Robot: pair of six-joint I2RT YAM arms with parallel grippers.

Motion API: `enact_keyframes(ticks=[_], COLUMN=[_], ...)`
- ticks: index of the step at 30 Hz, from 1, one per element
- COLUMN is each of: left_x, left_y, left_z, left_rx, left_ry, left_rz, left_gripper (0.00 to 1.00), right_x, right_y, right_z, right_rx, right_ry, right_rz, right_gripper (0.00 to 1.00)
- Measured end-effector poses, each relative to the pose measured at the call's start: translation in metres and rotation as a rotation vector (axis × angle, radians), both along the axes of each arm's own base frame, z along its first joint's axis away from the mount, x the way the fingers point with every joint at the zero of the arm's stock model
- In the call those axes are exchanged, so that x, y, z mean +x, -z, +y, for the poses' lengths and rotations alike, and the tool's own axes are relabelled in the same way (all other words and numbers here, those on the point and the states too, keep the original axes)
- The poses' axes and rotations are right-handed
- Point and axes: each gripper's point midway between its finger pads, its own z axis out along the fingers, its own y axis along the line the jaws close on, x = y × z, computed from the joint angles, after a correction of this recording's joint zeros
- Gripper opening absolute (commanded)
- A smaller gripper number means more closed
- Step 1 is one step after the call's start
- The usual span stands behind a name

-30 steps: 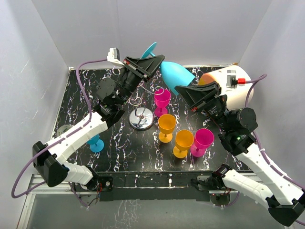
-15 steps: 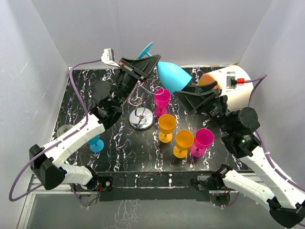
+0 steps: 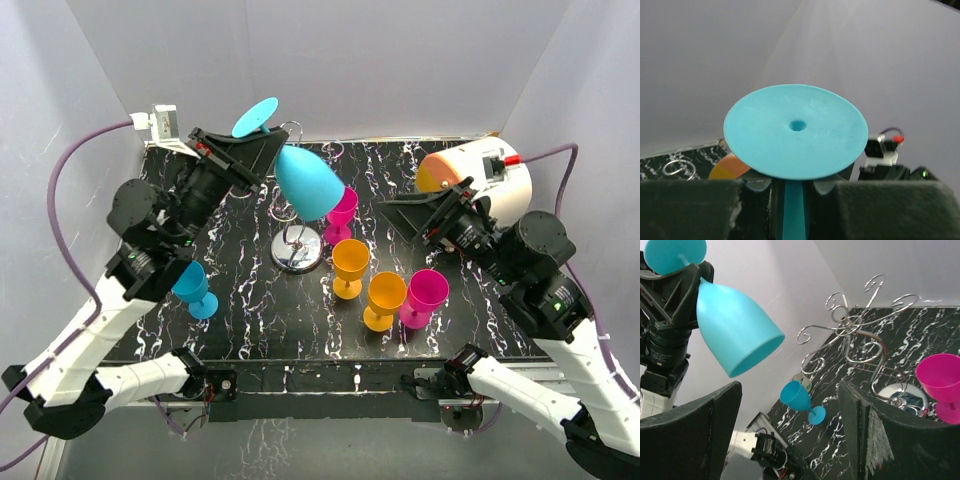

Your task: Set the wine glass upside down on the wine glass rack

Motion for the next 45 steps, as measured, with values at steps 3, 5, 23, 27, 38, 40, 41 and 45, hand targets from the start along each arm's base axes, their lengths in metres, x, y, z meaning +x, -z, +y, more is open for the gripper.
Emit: enact_keyframes(ticks=[3,5,23,27,38,40,41,45], left_x=[-0.019,-0.032,-0.041,-0.040,-0.045,-0.047,-0.047,-0.048], left_y=[0.007,0.020,0.150,0.170,0.177,0.174,0.173,0.174], left_z=[0.005,0.011,0.067,0.068,0.068,0.067,0.067,0.066], left_rx=[0.142,0.236,0.700,0.752,0.749,0.739,0.737,0.745], left_ry=[0.023,0.036,-0.151,-0.156,-0.147,-0.145,-0.143,-0.133], left_rz=[-0.043,-0.065,-0.152,-0.162,-0.217,-0.228,-0.232,-0.239], left_gripper=[0.00,0.00,0.00,0.00,0.00,0.00,0.00,0.00], right_x=[-0.003,-0.004,-0.002,-0.018,-0.005,-0.001,0.000,0.004], right_y=[-0.002,0.002,0.012,0.009,0.030,0.032,0.033,0.035], right_z=[0.013,0.025,0.131,0.155,0.189,0.189,0.189,0.196], right_rx=[-0.025,-0.044,0.069,0.112,0.165,0.171,0.173,0.174], right_ry=[-0.070,-0.128,-0.529,-0.606,-0.534,-0.511,-0.505,-0.504], right_rz=[0.017,0.034,0.262,0.292,0.445,0.461,0.468,0.486], right_gripper=[0.73,0.70,0.63,0.62,0.50,0.48,0.47,0.40])
